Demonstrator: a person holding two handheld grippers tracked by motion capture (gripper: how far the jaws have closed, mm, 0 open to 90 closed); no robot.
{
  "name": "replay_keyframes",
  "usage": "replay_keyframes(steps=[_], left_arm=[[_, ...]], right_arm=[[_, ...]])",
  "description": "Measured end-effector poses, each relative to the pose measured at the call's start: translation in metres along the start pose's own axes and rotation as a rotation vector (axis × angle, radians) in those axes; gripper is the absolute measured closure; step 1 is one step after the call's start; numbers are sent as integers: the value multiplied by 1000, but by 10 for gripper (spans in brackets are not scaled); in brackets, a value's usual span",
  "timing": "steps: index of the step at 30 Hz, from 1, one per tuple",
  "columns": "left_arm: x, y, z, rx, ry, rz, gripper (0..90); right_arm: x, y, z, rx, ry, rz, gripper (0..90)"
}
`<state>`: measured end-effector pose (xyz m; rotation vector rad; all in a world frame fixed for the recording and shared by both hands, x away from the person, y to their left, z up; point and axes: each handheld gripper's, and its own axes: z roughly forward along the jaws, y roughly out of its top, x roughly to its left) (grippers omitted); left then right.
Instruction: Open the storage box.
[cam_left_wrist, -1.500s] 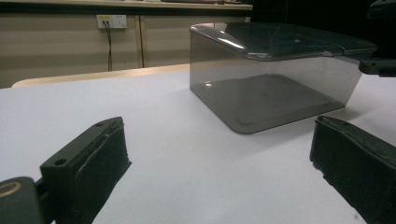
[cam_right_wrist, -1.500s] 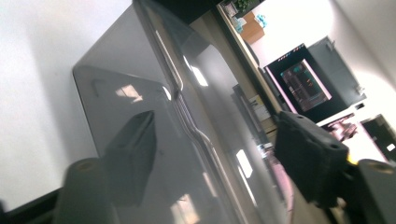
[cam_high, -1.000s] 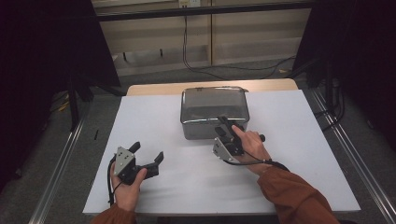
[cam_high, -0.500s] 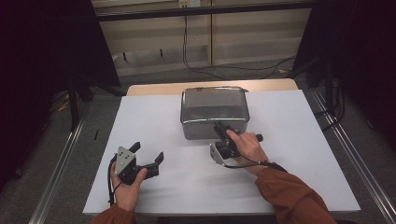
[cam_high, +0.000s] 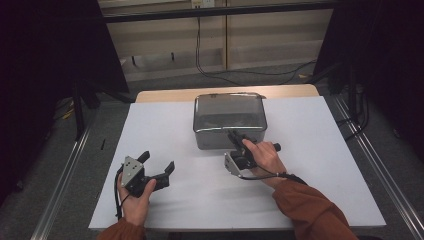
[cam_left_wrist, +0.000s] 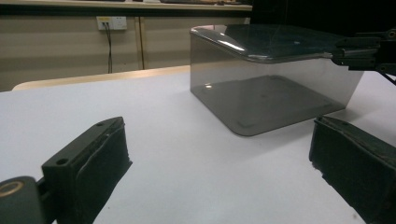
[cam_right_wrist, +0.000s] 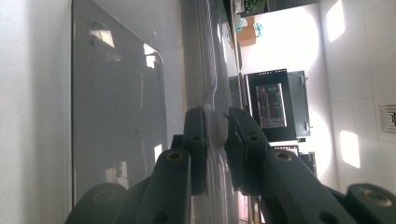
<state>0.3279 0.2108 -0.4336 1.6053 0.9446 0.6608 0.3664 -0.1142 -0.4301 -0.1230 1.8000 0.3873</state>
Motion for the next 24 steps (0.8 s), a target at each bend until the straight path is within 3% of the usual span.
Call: replay_keyframes(steps=[7, 17, 20, 24], left_arm=[[-1, -2, 7, 19, -18, -25, 43], [-3, 3, 13, 25, -56, 6, 51], [-6, 7, 14, 32, -90, -15, 52], [-11, 13, 17, 13, -96, 32, 52]], right_arm=[[-4, 0, -1, 1, 6, 28, 783], [-6, 0, -1, -1, 7, 44, 780], [-7, 0, -1, -4, 8, 48, 779], [-8, 0, -1, -9, 9, 44, 780]])
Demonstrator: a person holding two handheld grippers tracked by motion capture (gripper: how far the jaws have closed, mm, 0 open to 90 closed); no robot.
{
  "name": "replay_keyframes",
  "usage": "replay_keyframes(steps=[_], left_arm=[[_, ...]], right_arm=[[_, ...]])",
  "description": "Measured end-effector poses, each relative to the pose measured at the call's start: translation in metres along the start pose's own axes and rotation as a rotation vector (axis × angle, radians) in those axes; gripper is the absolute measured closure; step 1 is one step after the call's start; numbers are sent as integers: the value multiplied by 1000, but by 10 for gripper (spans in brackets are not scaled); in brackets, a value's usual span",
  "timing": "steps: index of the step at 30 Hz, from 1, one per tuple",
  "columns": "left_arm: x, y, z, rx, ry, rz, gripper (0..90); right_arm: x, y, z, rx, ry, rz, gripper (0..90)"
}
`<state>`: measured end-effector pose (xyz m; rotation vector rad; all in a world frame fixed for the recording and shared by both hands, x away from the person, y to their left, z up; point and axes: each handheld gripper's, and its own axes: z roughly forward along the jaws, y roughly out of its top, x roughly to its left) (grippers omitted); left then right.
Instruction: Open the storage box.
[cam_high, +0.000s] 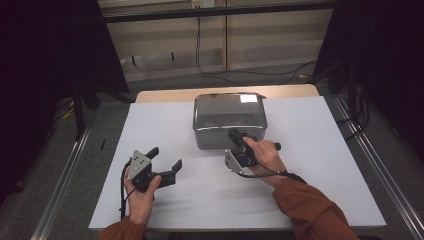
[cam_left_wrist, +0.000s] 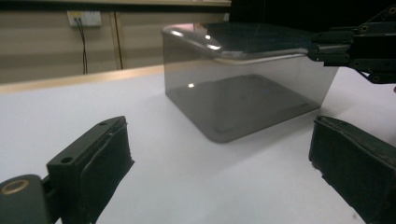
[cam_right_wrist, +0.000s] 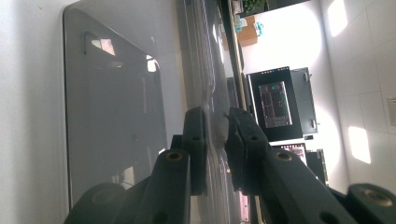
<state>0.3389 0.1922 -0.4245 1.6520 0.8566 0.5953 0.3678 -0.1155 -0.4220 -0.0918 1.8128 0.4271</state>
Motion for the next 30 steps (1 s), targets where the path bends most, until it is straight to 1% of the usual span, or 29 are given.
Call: replay_keyframes(steps=[1, 2, 4, 6, 7, 10, 13, 14, 15, 16, 17, 19, 21, 25, 26, 27, 28, 30], left_arm=[[0, 1, 1, -1, 10, 3, 52], [0, 2, 3, -6, 11, -5, 52], [0, 3, 4, -5, -2, -4, 51], [0, 4, 5, -5, -5, -1, 49], [-1, 5, 7, 3, -7, 1, 38], [-3, 6, 10, -4, -16, 16, 31], [-2, 9, 16, 0, -24, 27, 22], [-2, 9, 19, 3, -27, 18, 22], [-1, 10, 21, 0, -32, 10, 23], [-1, 10, 24, 3, -48, -2, 24], [-1, 10, 26, 5, -52, -4, 27], [-1, 10, 30, 6, -64, 11, 21], [-3, 10, 33, 1, -78, 1, 22], [-4, 14, 39, -16, -87, 9, 21], [-5, 15, 40, -25, -100, 10, 22], [-5, 16, 41, -27, -99, 22, 24], [-5, 17, 43, -31, -92, 42, 24], [-7, 20, 46, -48, -98, 27, 24]], right_arm=[[0, 0, 0, 0, -1, -1, 781], [-1, 0, 0, 0, -7, 0, 782], [-2, -1, 0, 0, -7, 11, 780], [-3, -1, 0, -2, -9, 22, 780], [-3, -1, 0, -3, -10, 16, 781], [-3, 0, 0, -3, -9, 7, 782], [-4, 0, 0, -3, -14, 8, 783], [-4, 0, 0, -5, -16, 7, 784], [-5, 0, -1, -7, -17, 12, 785], [-5, 0, -1, -8, -19, 12, 786], [-6, 0, -1, -7, -20, 13, 786], [-7, 0, -1, -11, -23, 11, 787], [-8, 0, -1, -13, -25, 13, 788], [-9, 0, -1, -11, -25, 18, 788], [-9, 0, -1, -12, -25, 23, 788], [-10, 0, -1, -15, -27, 22, 788], [-11, 0, -2, -10, -25, 28, 789], [-13, 0, -2, -14, -28, 26, 791]])
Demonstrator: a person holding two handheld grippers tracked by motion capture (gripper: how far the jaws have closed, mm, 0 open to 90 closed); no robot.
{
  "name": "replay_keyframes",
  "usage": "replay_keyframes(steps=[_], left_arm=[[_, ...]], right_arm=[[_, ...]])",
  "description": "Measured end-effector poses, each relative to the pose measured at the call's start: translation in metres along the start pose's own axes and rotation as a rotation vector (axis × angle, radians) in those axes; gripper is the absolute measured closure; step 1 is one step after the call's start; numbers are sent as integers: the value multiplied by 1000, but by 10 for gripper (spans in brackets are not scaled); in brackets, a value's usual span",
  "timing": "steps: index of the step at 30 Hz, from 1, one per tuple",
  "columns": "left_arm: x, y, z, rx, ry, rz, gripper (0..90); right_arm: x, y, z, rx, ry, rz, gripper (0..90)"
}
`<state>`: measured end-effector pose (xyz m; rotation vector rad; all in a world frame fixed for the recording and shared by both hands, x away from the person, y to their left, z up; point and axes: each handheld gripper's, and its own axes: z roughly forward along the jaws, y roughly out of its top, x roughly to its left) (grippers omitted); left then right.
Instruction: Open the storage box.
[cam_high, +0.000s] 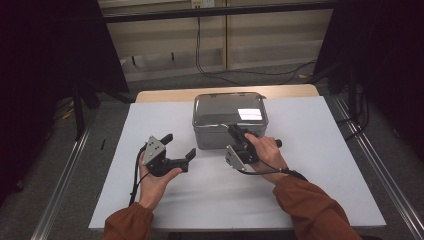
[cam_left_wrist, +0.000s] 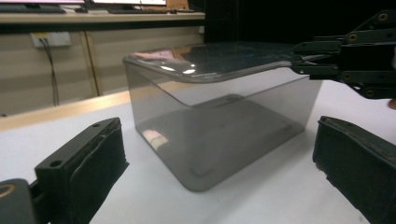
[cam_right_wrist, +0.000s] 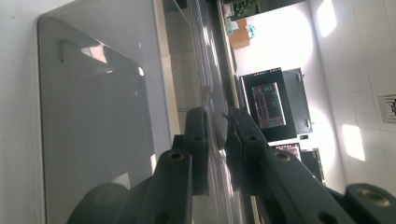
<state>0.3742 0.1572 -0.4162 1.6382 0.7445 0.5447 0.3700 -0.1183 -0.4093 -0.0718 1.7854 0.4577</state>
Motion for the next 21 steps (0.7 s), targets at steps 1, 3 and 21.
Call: replay_keyframes(steps=[1, 3, 21], left_arm=[[0, 1, 2, 1, 2, 9, 28], [-1, 3, 6, -5, 2, 0, 27], [9, 15, 43, 11, 29, 49, 19]], right_arm=[[-1, 0, 0, 0, -2, -2, 792], [-3, 0, 0, -3, -6, -2, 795], [-12, 1, 1, -13, -21, -5, 801]])
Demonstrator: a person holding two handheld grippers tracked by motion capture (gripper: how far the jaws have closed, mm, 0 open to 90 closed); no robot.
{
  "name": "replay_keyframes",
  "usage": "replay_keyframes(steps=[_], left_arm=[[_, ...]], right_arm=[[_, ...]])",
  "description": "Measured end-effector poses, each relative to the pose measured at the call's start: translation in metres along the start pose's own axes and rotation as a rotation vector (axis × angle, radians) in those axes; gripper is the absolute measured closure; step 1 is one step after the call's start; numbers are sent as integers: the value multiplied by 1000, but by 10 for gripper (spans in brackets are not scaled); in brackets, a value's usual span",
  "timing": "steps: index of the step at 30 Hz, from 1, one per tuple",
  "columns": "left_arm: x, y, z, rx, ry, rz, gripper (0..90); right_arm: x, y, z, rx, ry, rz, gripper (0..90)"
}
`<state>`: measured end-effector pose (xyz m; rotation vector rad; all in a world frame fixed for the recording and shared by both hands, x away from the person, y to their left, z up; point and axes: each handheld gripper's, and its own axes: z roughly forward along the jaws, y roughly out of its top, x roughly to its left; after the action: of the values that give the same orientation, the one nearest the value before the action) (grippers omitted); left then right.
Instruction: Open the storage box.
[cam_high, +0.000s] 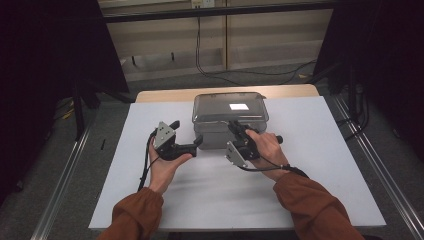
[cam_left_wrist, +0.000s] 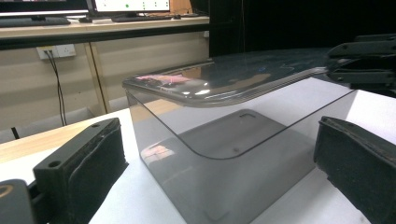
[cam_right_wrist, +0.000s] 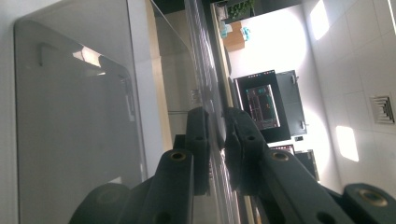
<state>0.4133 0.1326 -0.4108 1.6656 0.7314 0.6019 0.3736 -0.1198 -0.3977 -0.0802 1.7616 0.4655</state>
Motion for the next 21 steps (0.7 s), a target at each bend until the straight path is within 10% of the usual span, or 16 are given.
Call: replay_keyframes(steps=[21], left_arm=[[7, 5, 29, -29, 49, 70, 109]], right_arm=[[-5, 1, 1, 1, -7, -15, 794]])
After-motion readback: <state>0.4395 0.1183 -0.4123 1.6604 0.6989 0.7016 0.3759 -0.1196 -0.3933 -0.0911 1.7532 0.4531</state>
